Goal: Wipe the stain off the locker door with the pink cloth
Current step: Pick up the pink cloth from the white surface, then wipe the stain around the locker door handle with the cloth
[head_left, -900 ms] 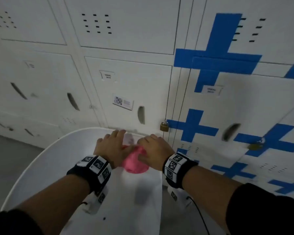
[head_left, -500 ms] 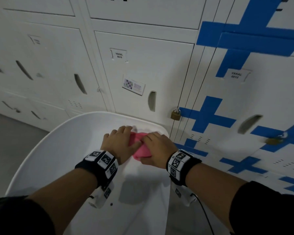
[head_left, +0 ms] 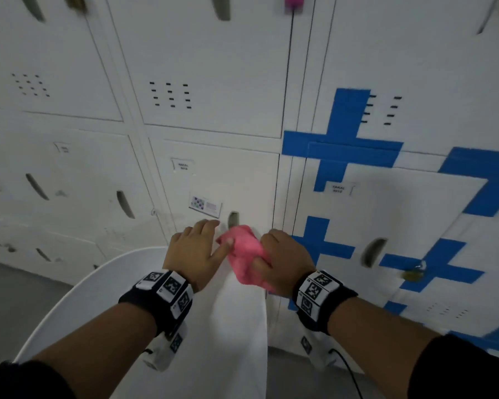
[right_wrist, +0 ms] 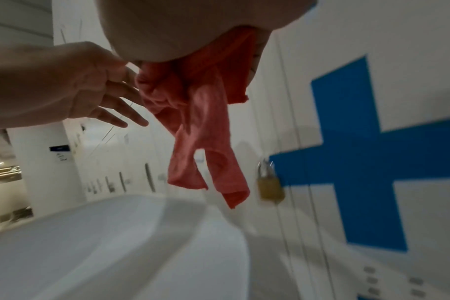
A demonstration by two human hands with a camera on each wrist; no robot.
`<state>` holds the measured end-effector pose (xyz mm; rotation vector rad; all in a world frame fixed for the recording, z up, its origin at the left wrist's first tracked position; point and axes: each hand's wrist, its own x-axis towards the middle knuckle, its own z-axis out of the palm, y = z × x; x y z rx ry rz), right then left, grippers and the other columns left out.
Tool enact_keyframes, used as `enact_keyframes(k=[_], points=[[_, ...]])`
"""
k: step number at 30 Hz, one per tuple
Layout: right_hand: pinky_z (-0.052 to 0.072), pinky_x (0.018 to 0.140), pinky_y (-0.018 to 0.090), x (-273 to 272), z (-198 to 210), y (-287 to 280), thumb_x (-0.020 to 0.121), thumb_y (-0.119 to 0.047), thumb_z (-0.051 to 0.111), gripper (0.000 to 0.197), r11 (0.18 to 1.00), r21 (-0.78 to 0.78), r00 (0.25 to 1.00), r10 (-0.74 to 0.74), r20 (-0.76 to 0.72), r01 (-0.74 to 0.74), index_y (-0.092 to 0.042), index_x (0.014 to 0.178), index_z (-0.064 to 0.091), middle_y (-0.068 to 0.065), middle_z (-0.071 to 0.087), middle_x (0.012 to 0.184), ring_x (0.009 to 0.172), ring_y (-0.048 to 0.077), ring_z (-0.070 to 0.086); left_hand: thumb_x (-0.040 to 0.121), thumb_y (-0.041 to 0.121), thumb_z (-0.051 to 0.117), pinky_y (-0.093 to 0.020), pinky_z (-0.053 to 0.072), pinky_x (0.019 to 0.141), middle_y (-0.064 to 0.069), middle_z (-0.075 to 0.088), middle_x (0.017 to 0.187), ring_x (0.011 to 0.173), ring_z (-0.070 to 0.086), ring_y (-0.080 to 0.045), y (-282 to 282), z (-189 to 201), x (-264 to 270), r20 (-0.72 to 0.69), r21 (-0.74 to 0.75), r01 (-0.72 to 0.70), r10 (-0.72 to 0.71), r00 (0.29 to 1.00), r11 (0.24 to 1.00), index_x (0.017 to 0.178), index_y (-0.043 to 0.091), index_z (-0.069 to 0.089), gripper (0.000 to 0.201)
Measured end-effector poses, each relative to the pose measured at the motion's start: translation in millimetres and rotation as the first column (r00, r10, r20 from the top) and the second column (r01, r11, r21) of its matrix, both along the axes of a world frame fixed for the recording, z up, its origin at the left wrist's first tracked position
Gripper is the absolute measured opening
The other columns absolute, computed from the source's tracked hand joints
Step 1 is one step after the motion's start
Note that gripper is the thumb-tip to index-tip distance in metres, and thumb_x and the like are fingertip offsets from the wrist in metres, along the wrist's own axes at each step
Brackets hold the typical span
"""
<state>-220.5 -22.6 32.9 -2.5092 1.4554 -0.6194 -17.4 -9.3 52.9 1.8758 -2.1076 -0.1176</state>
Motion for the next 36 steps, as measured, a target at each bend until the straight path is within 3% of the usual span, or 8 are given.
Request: enact_keyframes(k=[4,10,15,22,26,29,32,36], points=[[0.048,0.058,0.027,-45,58,-4,0.089,-0.053,0.037,0.03,0.99,-0.088,0.993,-0.111,0.037,0.114,-0.027,0.075,0.039,-0.013,0.04,0.071,0.061,0.005,0.042,0.083,0.067,0.012,-0.044,0.038,0.101,-0.005,0.052,0.139,0.12,0.052,-0.028,-10,65,-39,-0.016,-0.136,0.065,-0.068,0.998,0.989,0.136,0.018,0.042,0.078],[0.036,0.06,0.019,-111,160,18,0.08,-0.055,0.041,0.039,0.952,-0.276,0.988,-0.105,0.115,0.133,-0.019,0.091,0.051,-0.007,0.049,0.083,0.066,0.009,0.044,0.087,0.067,0.013,-0.041,0.039,0.097,-0.002,0.055,0.135,0.116,0.054,-0.023,-18,149,-105,0.0,-0.283,0.167,-0.174,0.985,0.945,0.135,0.019,0.042,0.074],[0.044,0.081,0.023,-166,243,42,0.084,-0.053,0.042,0.061,0.851,-0.48,0.973,-0.137,0.183,0.211,-0.009,0.125,0.055,0.004,0.063,0.115,0.095,0.019,0.059,0.083,0.074,0.006,-0.041,0.039,0.098,-0.002,0.054,0.136,0.116,0.054,-0.024,-17,217,-156,-0.004,-0.392,0.247,-0.27,0.963,0.886,0.136,0.019,0.041,0.084],[0.054,0.079,0.034,-229,346,79,0.085,-0.04,0.05,0.057,0.648,-0.693,0.947,-0.171,0.271,0.315,-0.009,0.132,0.05,0.003,0.065,0.11,0.09,0.016,0.059,0.089,0.067,0.018,-0.044,0.038,0.104,-0.003,0.048,0.143,0.124,0.049,-0.024,-14,292,-209,0.018,-0.541,0.305,-0.353,0.936,0.783,0.139,0.019,0.037,0.072],[0.055,0.077,0.035,-254,383,84,0.085,-0.025,0.061,0.049,0.538,-0.761,0.932,-0.188,0.311,0.363,-0.008,0.13,0.051,0.003,0.064,0.11,0.093,0.016,0.058,0.086,0.071,0.013,-0.046,0.028,0.114,-0.006,0.031,0.155,0.14,0.033,-0.025,-17,312,-223,0.039,-0.567,0.309,-0.35,0.936,0.763,0.146,0.018,0.03,0.081],[0.053,0.083,0.034,-266,402,82,0.085,-0.023,0.062,0.048,0.475,-0.789,0.92,-0.188,0.343,0.391,-0.009,0.13,0.051,0.002,0.063,0.116,0.103,0.015,0.057,0.085,0.072,0.01,-0.048,0.015,0.12,-0.005,0.007,0.162,0.149,0.009,-0.025,-24,317,-227,0.065,-0.564,0.304,-0.326,0.943,0.768,0.152,0.019,0.012,0.085],[0.049,0.087,0.029,-273,411,75,0.084,-0.021,0.061,0.051,0.442,-0.8,0.914,-0.193,0.357,0.405,-0.01,0.133,0.05,0.0,0.063,0.119,0.107,0.013,0.056,0.085,0.072,0.009,-0.048,0.003,0.121,-0.002,-0.015,0.162,0.149,-0.012,-0.023,-33,316,-230,0.104,-0.56,0.293,-0.285,0.953,0.775,0.152,0.018,-0.006,0.087],[0.051,0.083,0.032,-276,410,60,0.083,-0.021,0.063,0.054,0.412,-0.821,0.917,-0.215,0.335,0.396,-0.008,0.133,0.05,0.002,0.062,0.121,0.109,0.016,0.055,0.089,0.067,0.024,-0.049,0.0,0.121,-0.004,-0.024,0.159,0.146,-0.021,-0.026,-46,313,-234,0.125,-0.561,0.275,-0.248,0.961,0.781,0.151,0.017,-0.013,0.087]])
